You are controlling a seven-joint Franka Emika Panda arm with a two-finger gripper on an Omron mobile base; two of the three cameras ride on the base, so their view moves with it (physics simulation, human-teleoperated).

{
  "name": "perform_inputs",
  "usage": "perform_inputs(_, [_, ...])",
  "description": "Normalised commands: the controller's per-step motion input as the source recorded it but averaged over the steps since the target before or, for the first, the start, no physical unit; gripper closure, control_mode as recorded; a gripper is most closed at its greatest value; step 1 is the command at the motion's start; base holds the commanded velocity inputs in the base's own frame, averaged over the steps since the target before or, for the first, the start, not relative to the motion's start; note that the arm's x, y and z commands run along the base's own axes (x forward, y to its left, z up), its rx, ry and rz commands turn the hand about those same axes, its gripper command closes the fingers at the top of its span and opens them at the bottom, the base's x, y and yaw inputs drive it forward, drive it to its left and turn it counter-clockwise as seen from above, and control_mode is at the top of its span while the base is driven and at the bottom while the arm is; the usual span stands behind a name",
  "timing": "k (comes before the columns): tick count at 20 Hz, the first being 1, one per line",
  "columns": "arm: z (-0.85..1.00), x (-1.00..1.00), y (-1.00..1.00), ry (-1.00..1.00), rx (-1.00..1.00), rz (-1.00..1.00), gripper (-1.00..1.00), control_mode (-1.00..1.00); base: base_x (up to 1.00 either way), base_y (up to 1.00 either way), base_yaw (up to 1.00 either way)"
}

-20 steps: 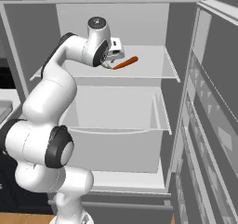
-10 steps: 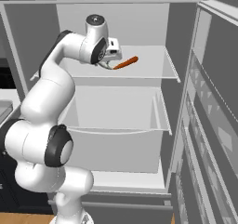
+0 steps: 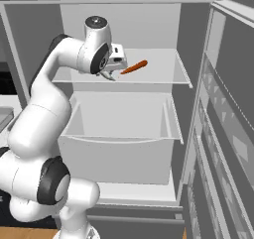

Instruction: Place one carrot and one fish in each tupperware on the nearby counter, to pack two identical lunches.

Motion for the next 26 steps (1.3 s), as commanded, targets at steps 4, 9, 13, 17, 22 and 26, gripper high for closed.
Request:
perform_inputs(4, [0.06, -1.0, -0.34, 0.0, 0.0, 0.0, 1.0, -1.0, 0.0, 0.0, 0.0])
perform_inputs(9, [-0.01, -1.0, -0.33, 0.0, 0.0, -0.06, 1.0, -1.0, 0.0, 0.0, 0.0])
perform_inputs(13, [-0.22, -1.0, -0.11, 0.0, 0.0, -0.09, 1.0, -1.0, 0.0, 0.0, 0.0])
perform_inputs(17, [-0.36, -1.0, -0.13, 0.0, -0.01, -0.06, 1.0, -1.0, 0.0, 0.0, 0.0])
perform_inputs(22, [-0.54, -0.8, 0.0, 0.0, -0.04, -0.01, 1.0, 1.0, -0.2, 0.02, 0.0])
perform_inputs(26, [0.0, 0.0, 0.0, 0.0, 0.0, 0.0, 1.0, 1.0, -0.63, 0.46, 0.02])
